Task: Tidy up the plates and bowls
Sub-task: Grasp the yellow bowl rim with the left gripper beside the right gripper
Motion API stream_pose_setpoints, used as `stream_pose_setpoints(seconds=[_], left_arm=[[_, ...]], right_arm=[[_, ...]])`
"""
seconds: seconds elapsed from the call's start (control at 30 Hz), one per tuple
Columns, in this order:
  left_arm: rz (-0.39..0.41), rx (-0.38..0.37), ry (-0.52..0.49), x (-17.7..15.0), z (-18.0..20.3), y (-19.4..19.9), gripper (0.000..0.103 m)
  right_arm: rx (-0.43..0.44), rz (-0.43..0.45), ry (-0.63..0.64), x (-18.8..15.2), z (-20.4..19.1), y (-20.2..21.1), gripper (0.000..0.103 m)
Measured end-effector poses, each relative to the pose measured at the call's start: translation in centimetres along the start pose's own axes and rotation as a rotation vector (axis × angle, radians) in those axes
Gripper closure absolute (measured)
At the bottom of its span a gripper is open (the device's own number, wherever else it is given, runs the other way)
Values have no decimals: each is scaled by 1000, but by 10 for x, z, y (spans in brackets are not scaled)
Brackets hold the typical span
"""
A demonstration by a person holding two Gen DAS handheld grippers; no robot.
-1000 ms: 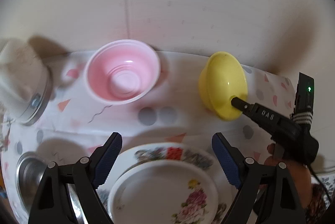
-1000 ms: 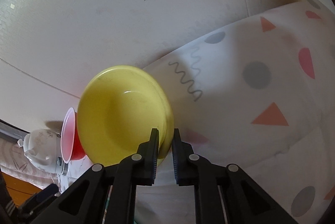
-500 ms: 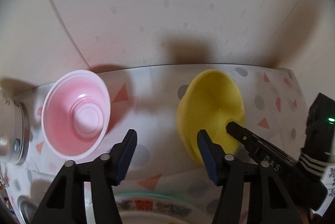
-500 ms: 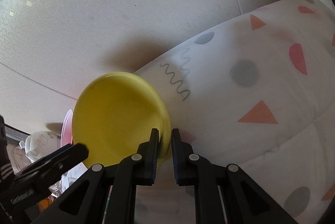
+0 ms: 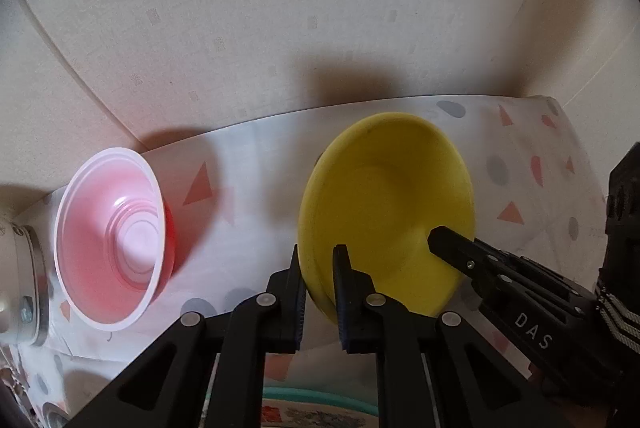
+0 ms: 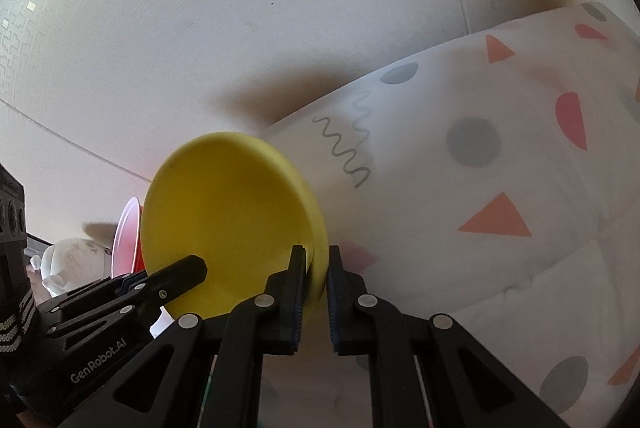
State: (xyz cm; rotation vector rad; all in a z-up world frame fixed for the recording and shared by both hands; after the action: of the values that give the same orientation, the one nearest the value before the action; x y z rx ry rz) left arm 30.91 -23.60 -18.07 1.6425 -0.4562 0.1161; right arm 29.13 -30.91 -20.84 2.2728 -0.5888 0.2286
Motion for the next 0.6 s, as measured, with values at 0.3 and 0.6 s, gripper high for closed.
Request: stream_pose_setpoints(seconds=[0.3, 0.6], left_arm=[[70, 18, 4, -8, 0, 24, 90], [134, 35, 43, -15, -10, 51, 90]], right_arm=[[18, 28, -11, -3, -13, 10, 93], [49, 40, 32, -9, -44, 17, 93]])
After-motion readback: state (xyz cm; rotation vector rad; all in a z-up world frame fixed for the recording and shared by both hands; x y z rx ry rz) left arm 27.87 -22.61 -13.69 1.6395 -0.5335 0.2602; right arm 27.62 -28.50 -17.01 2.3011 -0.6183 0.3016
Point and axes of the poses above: each gripper's, at about its wrist camera, not at the fingertips, and y roughly against the way its jaws point, z to its right, x to its top, the point moved 7 cm from there along -y, roughly the way its jaws point, and after that the axes turned 11 degrees about x, right-handed, at the moved point
